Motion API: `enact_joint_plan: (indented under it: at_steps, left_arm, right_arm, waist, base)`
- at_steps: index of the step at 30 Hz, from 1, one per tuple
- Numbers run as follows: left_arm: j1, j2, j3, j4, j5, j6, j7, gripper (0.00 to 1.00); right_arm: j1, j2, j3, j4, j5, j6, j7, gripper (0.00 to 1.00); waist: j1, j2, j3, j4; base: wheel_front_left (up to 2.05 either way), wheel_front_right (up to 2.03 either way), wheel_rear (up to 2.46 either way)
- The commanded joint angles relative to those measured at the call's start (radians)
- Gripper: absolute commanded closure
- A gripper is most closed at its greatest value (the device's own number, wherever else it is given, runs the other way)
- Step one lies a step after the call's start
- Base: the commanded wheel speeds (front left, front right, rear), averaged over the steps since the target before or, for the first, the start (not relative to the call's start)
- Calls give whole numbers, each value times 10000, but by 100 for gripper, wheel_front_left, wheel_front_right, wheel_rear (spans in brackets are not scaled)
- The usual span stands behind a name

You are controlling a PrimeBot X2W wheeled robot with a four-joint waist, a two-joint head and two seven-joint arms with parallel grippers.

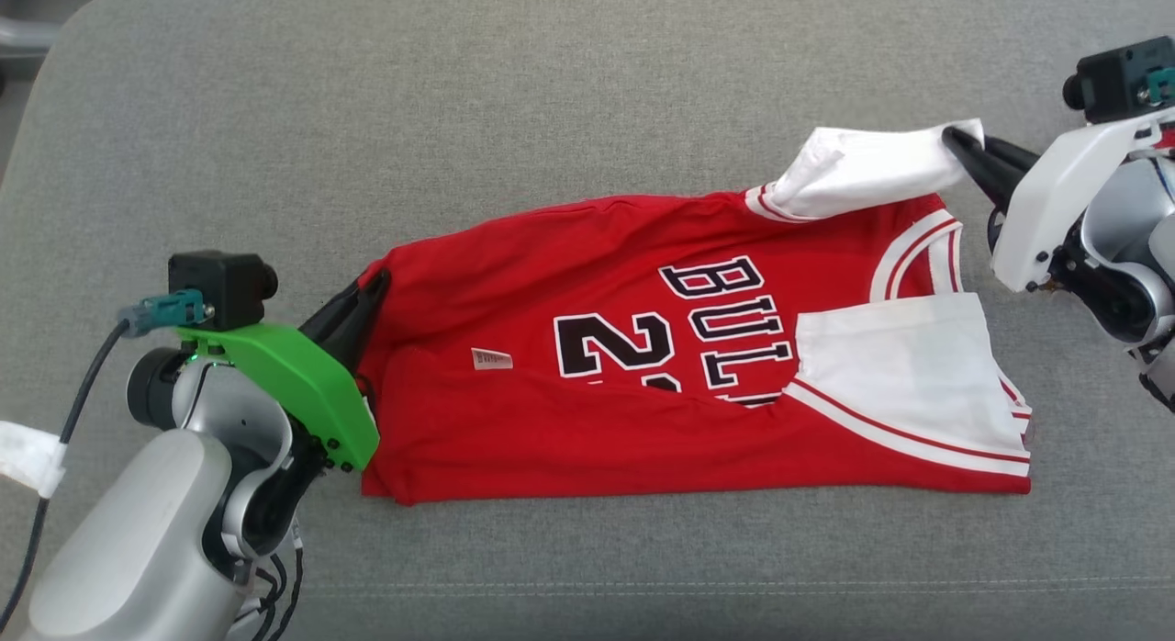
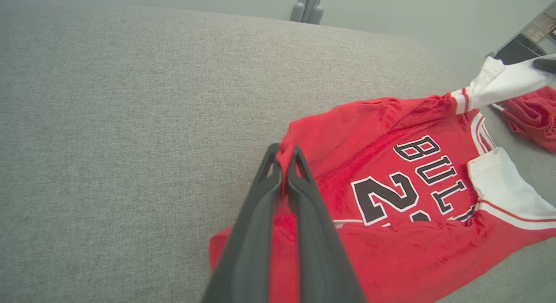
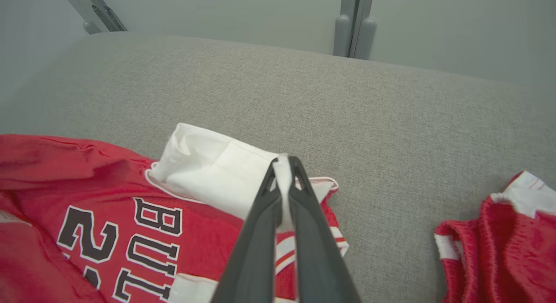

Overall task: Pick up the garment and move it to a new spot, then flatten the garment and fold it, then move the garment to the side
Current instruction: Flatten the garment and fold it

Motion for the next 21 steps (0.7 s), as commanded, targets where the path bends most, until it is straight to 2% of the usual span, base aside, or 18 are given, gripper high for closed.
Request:
enact_joint_plan:
  at_steps: [1, 9, 16, 21]
  left_arm:
    - [319, 102, 45, -133, -106, -92, -193, 100]
    - [1072, 448, -192, -20, 319, -317, -819, 100]
    - [1382, 667, -696, 334, 807, -973, -1270, 100]
    - [1518, 742, -946, 938, 1113, -1151, -1564, 100]
  right_arm:
    - [247, -88, 142, -119, 138, -13, -170, 100]
    - [711, -400, 920, -308, 354, -15, -744, 100]
    - [885, -560, 1774, -362, 419, -15, -1242, 100]
    - [994, -675, 2361, -163, 544, -15, -1664, 100]
  waist:
    - [1, -1, -70, -85]
    - [1, -1, -112, -158]
    - [1, -1, -257, -254]
    - [1, -1, -361, -316]
  base:
    - [0, 0, 0]
    - [0, 0, 0]
    - [0, 0, 0]
    - [0, 0, 0]
